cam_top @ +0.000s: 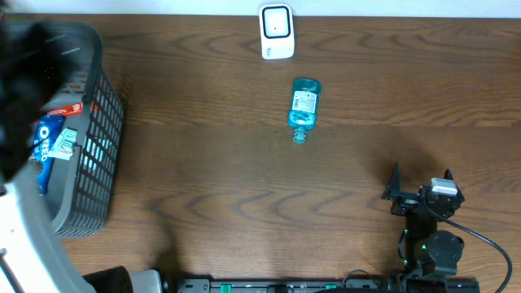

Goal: Scan the item barcode
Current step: 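Return the left gripper into the basket and grasp the green wipes pack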

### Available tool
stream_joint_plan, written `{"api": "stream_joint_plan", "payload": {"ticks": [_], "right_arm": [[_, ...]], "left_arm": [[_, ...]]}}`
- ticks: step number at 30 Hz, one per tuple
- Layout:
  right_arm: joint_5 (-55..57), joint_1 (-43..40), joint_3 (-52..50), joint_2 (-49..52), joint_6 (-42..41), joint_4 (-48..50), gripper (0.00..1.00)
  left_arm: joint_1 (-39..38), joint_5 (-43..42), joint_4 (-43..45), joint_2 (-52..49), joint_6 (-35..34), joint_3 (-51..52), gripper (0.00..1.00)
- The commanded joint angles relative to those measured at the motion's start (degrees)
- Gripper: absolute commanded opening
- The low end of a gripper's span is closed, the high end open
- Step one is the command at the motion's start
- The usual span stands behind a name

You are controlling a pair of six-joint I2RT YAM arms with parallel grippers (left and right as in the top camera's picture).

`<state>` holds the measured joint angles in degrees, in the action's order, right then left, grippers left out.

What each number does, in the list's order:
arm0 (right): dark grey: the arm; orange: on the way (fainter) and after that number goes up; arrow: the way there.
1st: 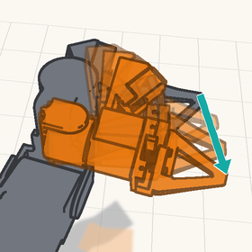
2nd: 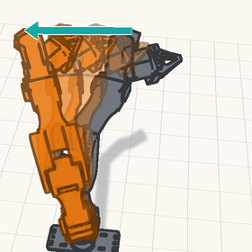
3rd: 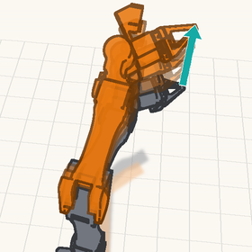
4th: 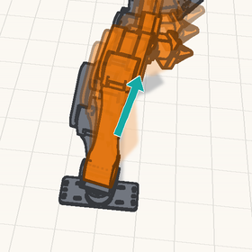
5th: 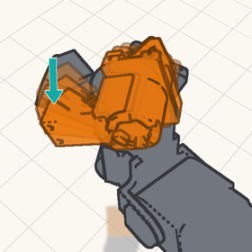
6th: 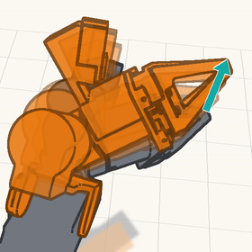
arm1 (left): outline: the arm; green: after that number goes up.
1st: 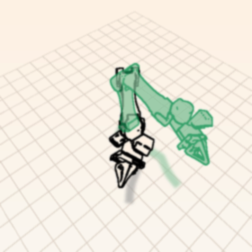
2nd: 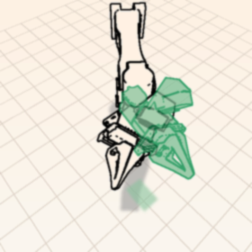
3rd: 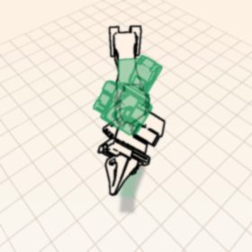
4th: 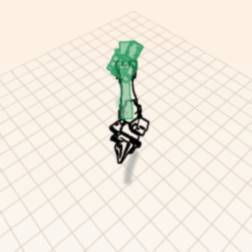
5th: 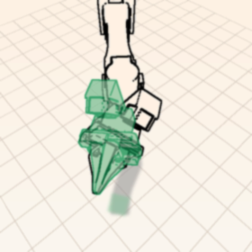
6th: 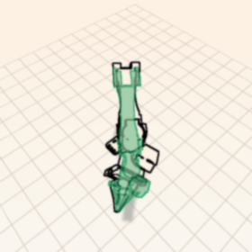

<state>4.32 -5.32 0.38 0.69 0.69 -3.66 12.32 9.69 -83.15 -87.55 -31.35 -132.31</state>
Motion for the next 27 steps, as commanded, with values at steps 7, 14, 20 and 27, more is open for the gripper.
{"api": "stream_joint_plan", "payload": {"ticks": [7,14,20,27], "right_arm": [[0.1,0.6,-0.1,-0.3,0.7,-0.2,0.99],[0.1,0.6,-0.1,-0.3,0.7,-0.2,0.99],[0.1,0.6,-0.1,-0.3,0.6,-0.2,0.99],[0.1,0.6,-0.1,-0.3,0.7,-0.2,0.99]], "left_arm": [[20.2,-7.4,-3.8,-11.2,0.1,16.1,0.98],[24.0,-19.9,14.2,-13.1,8.8,38.2,0.98],[23.9,-20.7,26.5,-13.2,9.7,50.4,0.98],[23.9,-20.6,36.2,-14.1,9.7,58.0,0.98]]}}
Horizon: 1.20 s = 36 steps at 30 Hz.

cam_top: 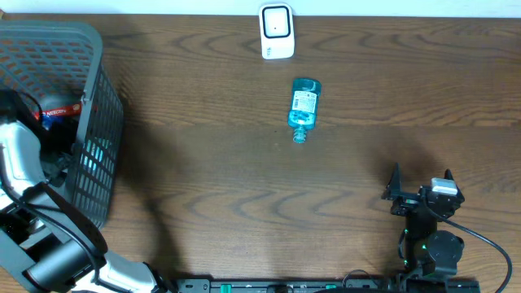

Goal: Scan the item barcode
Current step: 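Return the left gripper into the basket and grasp the green wipes pack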

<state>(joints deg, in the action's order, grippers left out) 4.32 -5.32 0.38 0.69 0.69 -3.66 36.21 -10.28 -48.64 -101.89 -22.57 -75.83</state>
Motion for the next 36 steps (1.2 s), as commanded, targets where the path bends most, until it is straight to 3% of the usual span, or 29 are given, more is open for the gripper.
{"api": "stream_joint_plan", "payload": {"ticks": [1,14,15,16,19,25,33,36], "right_arm": [[0.1,0.6,-0.1,-0.3,0.7,-0.2,0.99],[0.1,0.6,-0.1,-0.3,0.7,-0.2,0.99],[0.1,0.6,-0.1,-0.3,0.7,-0.2,0.99],[0.1,0.6,-0.1,-0.3,0.7,-0.2,0.99],[0.1,0.6,-0.1,-0.3,0.6,-0.2,0.99],[0.1,0.6,-0.1,-0.3,0.7,-0.2,0.99],[0.1,0.6,-0.1,-0.3,0.7,-0.2,0.99],[0.1,0.6,-0.1,-0.3,0.7,-0.2,0.99]], "left_arm": [[0.0,-0.6,2.6,-0.1,0.9,1.6,0.98],[0.0,3.9,9.0,-9.4,-0.2,1.6,0.98],[0.0,3.9,9.1,-10.3,-0.2,1.6,0.94],[0.0,3.9,9.1,-11.1,-0.2,1.6,0.81],[0.0,3.9,9.0,-12.6,-0.2,1.6,0.09],[0.4,4.7,3.7,-7.3,-0.2,-1.4,0.07],[1.4,6.1,-6.6,13.4,-2.9,-18.3,0.07],[0.9,0.2,-7.0,21.9,-6.7,-23.8,0.07]]}}
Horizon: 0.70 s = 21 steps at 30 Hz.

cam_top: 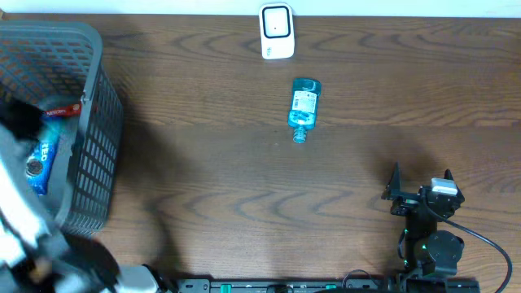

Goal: Scan the item barcode
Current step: 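Return the left gripper into the basket and grasp the green wipes pack, then carry the wipes pack beside the bottle and release it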

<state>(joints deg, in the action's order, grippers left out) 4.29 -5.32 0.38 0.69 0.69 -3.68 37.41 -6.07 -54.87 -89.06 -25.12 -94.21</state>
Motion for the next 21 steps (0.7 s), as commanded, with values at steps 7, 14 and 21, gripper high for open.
{"api": "stream_joint_plan", "payload": {"ticks": [7,14,21], "right_arm": [[0.1,0.6,-0.1,-0.3,0.7,-0.2,0.99],[0.1,0.6,-0.1,-0.3,0.6,-0.2,0.99],[0.1,0.6,-0.1,-0.3,0.7,-0.2,0.99]], "left_arm": [[-19.0,-17.9,6.6,20.9,-8.2,-6.7,0.07],[-61.9,4.3,10.7,7.8,-8.0,-3.5,0.07],[-76.9,5.6,20.9,-12.2,-6.9,-3.5,0.07]]}}
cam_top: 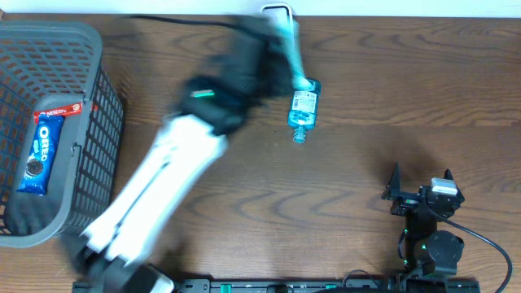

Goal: Scan the item barcode
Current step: 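Carry the wipes pack beside the bottle and release it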

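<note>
My left arm (187,146) reaches in a blur from the lower left to the back centre. Its gripper (281,41) is at the white barcode scanner (277,11), which it mostly hides. A pale teal item (291,55) shows as a smear at the fingers, and the gripper seems shut on it. A blue mouthwash bottle (303,106) lies on the table just below it, cap toward me. My right gripper (421,179) rests open at the front right, holding nothing.
A dark mesh basket (98,122) stands at the left edge with a blue Oreo pack (39,153) inside. The right arm's base and cable (435,248) sit at the front right edge of the brown wooden table (366,98).
My left arm was over the basket at the far left; now it stretches to the scanner at the back centre with a teal item at its fingers. The bottle and right arm have not moved.
My left arm hovered over the basket, then was down inside it, covering the Oreo pack, then stood over it again. Now it is at the scanner with a teal item. The Oreo pack stays in the basket. The right arm kept still throughout.
</note>
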### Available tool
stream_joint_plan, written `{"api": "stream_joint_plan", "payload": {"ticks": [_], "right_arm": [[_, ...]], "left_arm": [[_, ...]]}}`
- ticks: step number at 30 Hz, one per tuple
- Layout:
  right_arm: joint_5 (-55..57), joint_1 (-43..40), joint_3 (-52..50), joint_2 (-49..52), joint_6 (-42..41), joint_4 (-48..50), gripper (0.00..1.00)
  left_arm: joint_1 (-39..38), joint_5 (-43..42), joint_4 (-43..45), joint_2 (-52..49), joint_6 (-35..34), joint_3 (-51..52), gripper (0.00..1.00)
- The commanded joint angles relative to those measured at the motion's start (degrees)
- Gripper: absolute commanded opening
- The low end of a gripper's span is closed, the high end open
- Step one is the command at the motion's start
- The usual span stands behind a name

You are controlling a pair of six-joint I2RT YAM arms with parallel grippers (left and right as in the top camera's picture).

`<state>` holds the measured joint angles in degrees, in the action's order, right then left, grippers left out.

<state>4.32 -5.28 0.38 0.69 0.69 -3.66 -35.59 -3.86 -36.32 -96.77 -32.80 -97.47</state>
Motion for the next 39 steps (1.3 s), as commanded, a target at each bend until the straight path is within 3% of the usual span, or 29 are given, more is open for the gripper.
{"api": "stream_joint_plan", "payload": {"ticks": [1,6,11,20,23,25,26,31,35,39], "right_arm": [[0.1,0.6,-0.1,-0.3,0.7,-0.2,0.99],[0.1,0.6,-0.1,-0.3,0.7,-0.2,0.99],[0.1,0.6,-0.1,-0.3,0.7,-0.2,0.99],[0.1,0.6,-0.1,-0.3,0.7,-0.2,0.99],[0.1,0.6,-0.1,-0.3,0.6,-0.2,0.99],[0.1,0.5,-0.1,-0.3,0.7,-0.2,0.99],[0.1,0.6,-0.1,-0.3,0.7,-0.2,0.99],[0.1,0.6,-0.1,-0.3,0.7,-0.2,0.99],[0.1,0.6,-0.1,-0.3,0.7,-0.2,0.99],[0.1,0.5,-0.1,-0.3,0.7,-0.2,0.99]], "left_arm": [[-4.9,3.4,3.2,-6.6,0.8,-0.2,0.07],[-8.8,3.0,5.7,-16.0,0.6,-0.2,0.07],[-11.6,3.0,6.3,-23.2,-4.9,-0.2,0.07],[-13.3,0.2,8.6,-30.2,-8.4,-0.2,0.08],[-13.1,-1.3,8.6,-29.1,-7.0,-0.8,0.52],[-12.9,-2.0,8.0,-27.7,-3.9,-2.3,0.88],[-12.7,-1.9,6.7,-26.2,-2.2,-3.8,0.99],[-10.4,-0.3,-2.1,-17.6,7.4,-13.7,0.98],[-6.2,10.6,-10.6,-8.6,10.9,-21.5,0.98],[1.9,17.1,-14.7,1.7,13.2,-22.2,0.98]]}}
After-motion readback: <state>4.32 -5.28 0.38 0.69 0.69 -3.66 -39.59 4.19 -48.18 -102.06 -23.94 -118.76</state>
